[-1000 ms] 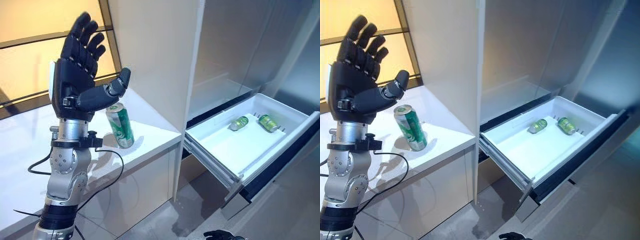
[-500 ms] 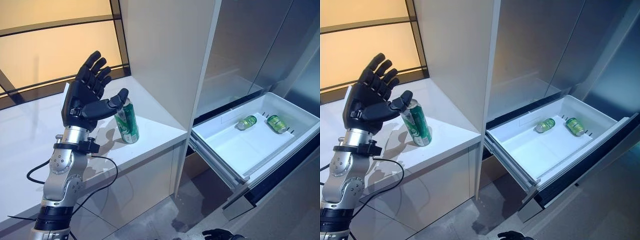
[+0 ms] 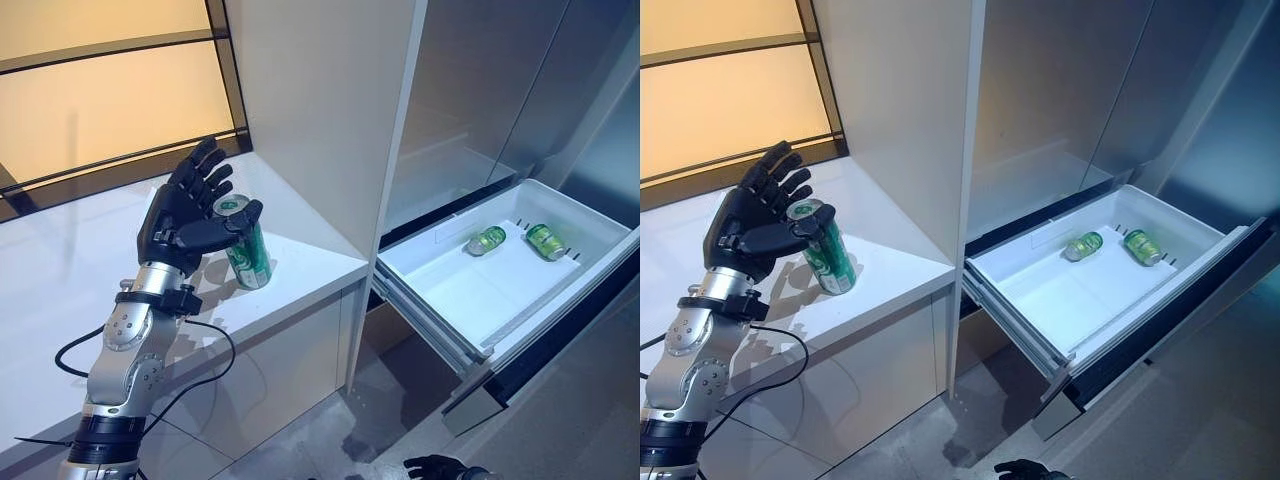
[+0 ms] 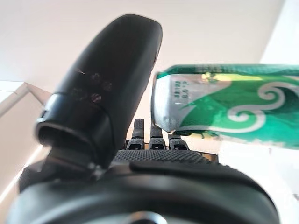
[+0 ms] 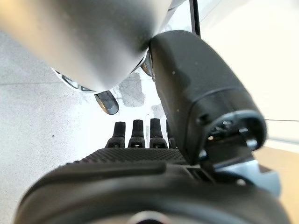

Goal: Put drinks into fridge and close the fridge

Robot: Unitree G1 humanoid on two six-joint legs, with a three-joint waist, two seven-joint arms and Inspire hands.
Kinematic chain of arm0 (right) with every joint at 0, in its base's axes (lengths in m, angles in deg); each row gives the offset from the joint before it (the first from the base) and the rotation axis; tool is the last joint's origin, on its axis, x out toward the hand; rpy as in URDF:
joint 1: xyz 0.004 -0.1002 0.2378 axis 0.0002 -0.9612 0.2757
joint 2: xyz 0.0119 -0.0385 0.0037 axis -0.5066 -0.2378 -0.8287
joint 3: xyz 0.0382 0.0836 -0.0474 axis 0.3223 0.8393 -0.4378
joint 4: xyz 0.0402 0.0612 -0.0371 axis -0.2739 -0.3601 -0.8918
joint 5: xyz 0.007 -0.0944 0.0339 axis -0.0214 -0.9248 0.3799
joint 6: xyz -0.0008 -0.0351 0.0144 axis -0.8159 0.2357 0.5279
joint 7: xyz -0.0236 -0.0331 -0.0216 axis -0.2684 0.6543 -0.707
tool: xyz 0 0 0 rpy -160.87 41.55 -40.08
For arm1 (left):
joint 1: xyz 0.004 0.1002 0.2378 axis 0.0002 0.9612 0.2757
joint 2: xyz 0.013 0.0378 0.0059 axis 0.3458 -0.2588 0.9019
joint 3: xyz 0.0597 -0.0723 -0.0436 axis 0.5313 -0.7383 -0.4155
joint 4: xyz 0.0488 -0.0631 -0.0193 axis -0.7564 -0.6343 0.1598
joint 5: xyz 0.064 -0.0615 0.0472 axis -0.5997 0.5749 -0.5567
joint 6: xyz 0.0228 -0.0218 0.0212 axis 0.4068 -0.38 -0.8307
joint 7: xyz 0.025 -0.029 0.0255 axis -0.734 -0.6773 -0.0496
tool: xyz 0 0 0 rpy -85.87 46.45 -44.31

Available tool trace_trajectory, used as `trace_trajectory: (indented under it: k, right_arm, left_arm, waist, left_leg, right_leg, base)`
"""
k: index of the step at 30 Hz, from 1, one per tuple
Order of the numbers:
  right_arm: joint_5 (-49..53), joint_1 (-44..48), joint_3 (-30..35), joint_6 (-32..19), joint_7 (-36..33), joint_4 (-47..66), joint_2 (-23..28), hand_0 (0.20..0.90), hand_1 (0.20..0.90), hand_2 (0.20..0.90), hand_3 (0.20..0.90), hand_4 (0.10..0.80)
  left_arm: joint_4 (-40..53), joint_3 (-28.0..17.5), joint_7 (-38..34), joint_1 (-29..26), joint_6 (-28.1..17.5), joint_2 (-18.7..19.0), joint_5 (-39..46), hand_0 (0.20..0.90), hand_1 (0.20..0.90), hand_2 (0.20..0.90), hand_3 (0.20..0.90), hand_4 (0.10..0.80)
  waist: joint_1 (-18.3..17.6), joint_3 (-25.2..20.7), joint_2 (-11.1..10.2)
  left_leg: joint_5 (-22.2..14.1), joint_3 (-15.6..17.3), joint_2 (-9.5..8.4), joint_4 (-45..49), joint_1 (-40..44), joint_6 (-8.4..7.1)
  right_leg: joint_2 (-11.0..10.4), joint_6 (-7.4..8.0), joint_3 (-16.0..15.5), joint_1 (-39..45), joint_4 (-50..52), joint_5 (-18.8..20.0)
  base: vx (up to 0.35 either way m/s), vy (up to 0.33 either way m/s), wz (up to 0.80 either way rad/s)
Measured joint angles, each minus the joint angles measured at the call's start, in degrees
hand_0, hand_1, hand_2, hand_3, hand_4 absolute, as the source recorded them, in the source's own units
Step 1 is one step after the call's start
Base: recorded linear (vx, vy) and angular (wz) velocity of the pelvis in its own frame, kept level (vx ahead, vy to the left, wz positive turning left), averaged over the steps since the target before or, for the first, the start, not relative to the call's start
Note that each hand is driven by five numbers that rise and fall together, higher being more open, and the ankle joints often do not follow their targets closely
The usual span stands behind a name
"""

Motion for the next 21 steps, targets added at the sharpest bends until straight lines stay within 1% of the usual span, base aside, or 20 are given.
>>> trace_trajectory:
  k: [6,9,10,12,17,21]
  right_arm:
    - [-0.01,0.0,0.27,0.06,0.18,0.2,0.01,0.9,0.9,0.9,0.9,0.8]
    - [-0.02,0.03,0.32,0.07,0.18,0.57,0.02,0.9,0.9,0.9,0.9,0.8]
    - [-0.02,0.01,0.39,0.09,0.18,0.6,0.02,0.9,0.9,0.9,0.9,0.8]
    - [-0.02,-0.01,0.41,0.1,0.2,0.62,0.06,0.9,0.9,0.9,0.9,0.8]
    - [-0.03,-0.1,1.22,0.12,0.5,1.01,0.05,0.9,0.9,0.9,0.9,0.8]
    - [-0.03,-0.07,1.24,0.12,0.53,1.09,0.05,0.9,0.9,0.9,0.9,0.8]
  left_arm:
    - [-0.41,0.0,0.02,0.0,1.41,0.26,-0.01,0.9,0.9,0.9,0.9,0.8]
    - [-1.79,0.0,-0.08,0.0,1.62,1.35,-0.08,0.9,0.9,0.9,0.9,0.8]
    - [-2.25,0.0,-0.02,0.0,1.74,1.65,-0.11,0.9,0.9,0.9,0.9,0.8]
    - [-2.5,0.0,-0.04,0.0,1.83,1.69,-0.12,0.9,0.9,0.9,0.9,0.8]
    - [-2.91,0.0,-0.09,0.0,2.62,1.71,-0.36,0.9,0.9,0.9,0.9,0.8]
    - [-3.06,0.0,-0.13,0.0,2.94,1.73,-0.57,0.9,0.9,0.9,0.9,0.8]
  waist:
    - [-0.53,0.02,0.02]
    - [-1.42,0.08,0.12]
    - [-1.53,0.1,0.15]
    - [-1.53,0.13,0.2]
    - [-2.76,0.16,0.31]
    - [-2.95,0.14,0.36]
  left_leg:
    - [-0.01,0.48,0.03,0.0,0.05,0.01]
    - [-0.01,0.64,0.09,-0.01,0.12,0.01]
    - [-0.03,1.28,0.17,-0.01,0.29,0.04]
    - [-0.13,2.06,0.28,-0.03,0.59,0.15]
    - [-0.17,2.23,0.33,-0.04,0.82,0.21]
    - [-0.18,2.37,0.36,-0.04,0.87,0.22]
  right_leg:
    - [0.09,-0.01,0.21,0.0,0.0,0.01]
    - [0.13,-0.05,0.37,0.0,0.01,0.04]
    - [0.16,-0.1,0.76,-0.01,0.0,0.08]
    - [0.24,-0.15,1.33,0.09,0.0,0.12]
    - [0.22,-0.18,1.47,0.27,0.0,0.14]
    - [0.21,-0.21,1.59,0.27,0.0,0.16]
  base:
    - [0.0,0.0,0.0]
    - [0.002,0.007,-0.03]
    - [0.008,0.018,-0.12]
    - [0.011,0.011,-0.14]
    - [0.003,0.002,-0.01]
    - [0.0,0.0,0.0]
